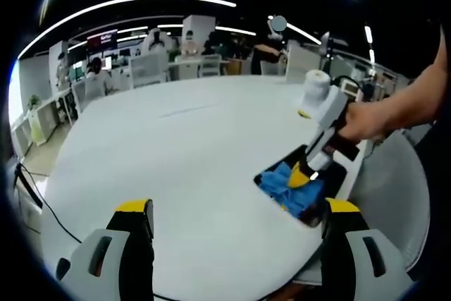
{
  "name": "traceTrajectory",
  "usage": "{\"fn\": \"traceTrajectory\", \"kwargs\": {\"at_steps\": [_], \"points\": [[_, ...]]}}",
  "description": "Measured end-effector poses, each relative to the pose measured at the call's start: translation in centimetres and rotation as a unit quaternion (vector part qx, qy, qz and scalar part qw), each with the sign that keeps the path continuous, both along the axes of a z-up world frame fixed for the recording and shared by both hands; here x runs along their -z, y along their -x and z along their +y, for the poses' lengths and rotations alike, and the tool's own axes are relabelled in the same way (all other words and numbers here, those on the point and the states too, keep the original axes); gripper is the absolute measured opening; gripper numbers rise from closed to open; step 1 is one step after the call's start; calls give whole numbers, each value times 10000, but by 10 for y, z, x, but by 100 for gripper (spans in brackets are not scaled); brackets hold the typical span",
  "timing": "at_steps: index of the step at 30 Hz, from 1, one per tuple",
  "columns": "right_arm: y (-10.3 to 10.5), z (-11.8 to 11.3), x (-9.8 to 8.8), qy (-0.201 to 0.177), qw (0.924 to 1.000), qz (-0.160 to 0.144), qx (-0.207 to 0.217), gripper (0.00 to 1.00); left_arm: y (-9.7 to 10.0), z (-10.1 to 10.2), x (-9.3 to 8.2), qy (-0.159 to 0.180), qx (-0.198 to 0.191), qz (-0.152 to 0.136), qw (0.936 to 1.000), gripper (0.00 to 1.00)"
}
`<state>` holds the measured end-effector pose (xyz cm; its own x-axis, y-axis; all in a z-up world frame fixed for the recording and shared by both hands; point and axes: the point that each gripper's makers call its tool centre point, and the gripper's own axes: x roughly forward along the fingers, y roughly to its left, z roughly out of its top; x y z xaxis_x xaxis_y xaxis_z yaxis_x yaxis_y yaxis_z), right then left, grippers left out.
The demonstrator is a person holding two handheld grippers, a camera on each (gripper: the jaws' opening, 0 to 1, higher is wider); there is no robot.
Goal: Wipe the mirror surface with the cleaning cloth until all visible marks leave the cleaned area.
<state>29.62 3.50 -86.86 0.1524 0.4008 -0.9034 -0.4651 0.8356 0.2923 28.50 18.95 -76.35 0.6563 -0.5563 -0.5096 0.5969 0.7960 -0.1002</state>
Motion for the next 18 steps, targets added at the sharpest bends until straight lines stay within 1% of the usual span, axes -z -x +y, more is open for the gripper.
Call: {"fn": "traceTrajectory", "kwargs": {"at_steps": [6, 7, 13, 18], "points": [[-1, -24, 1, -21, 9999, 21, 133, 0, -1, -5, 3, 19, 10, 14, 10000, 100], [-1, -25, 1, -20, 9999, 20, 137, 0, -1, -6, 4, 9, 30, 14, 10000, 100], [-3, -45, 1, -22, 9997, 36, 236, 0, -5, -10, -2, 13, 61, -29, 10000, 100], [-3, -58, 1, -25, 9995, 40, 304, 0, -4, -9, 1, -6, 68, -7, 10000, 100]]}}
